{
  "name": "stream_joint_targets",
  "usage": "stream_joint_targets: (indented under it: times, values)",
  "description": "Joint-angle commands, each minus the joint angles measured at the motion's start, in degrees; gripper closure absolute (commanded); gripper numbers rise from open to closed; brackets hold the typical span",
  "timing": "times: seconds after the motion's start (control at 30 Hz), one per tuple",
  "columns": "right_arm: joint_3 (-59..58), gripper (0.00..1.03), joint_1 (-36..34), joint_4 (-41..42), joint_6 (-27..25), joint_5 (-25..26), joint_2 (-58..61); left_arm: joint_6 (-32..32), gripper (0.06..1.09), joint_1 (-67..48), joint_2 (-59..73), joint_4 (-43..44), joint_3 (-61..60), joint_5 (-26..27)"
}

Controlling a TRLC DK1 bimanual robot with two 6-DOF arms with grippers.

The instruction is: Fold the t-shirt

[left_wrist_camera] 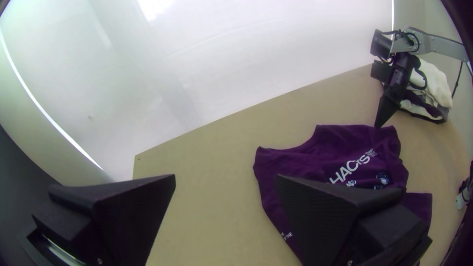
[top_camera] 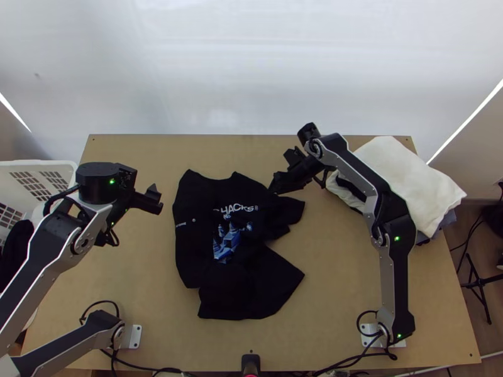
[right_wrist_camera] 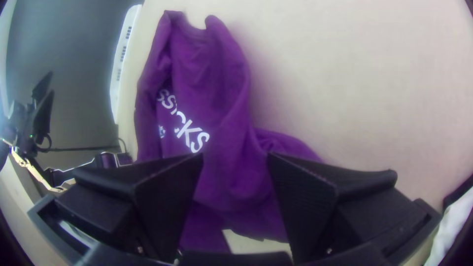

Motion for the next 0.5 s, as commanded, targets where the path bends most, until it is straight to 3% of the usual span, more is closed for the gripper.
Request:
stream_joint_targets:
  times: [0.0, 0.3, 0.33, 0.37, 0.43, 0.47]
  values:
    - [-1.16, 0.41, 0.76, -0.38, -1.02, 1.36, 0.3, -0.08, 0.1, -0.1, 0.4, -0.04, 0.34, 0.0]
    - [-1.25, 0.42, 2.17, -1.08, -1.55, 1.71, 0.47, -0.43, 0.1, -0.1, 0.14, -0.13, 0.43, 0.0]
    - [-1.25, 0.47, 2.43, -1.08, -1.63, 1.71, 0.39, -0.6, 0.1, -0.1, 0.23, -0.13, 0.52, 0.0]
    - [-1.25, 0.6, 2.52, -1.08, -1.72, 1.71, 0.3, -0.78, 0.1, -0.18, 0.23, -0.04, 0.61, 0.0]
    - [-1.07, 1.01, 2.52, -0.2, -1.81, 1.71, -0.32, -0.96, 0.1, -0.54, 0.4, 0.05, 0.7, 0.0]
    - [-0.98, 1.0, 2.52, -0.11, -1.63, 1.71, -0.76, -0.96, 0.1, -0.54, 0.49, 0.14, 0.78, 0.0]
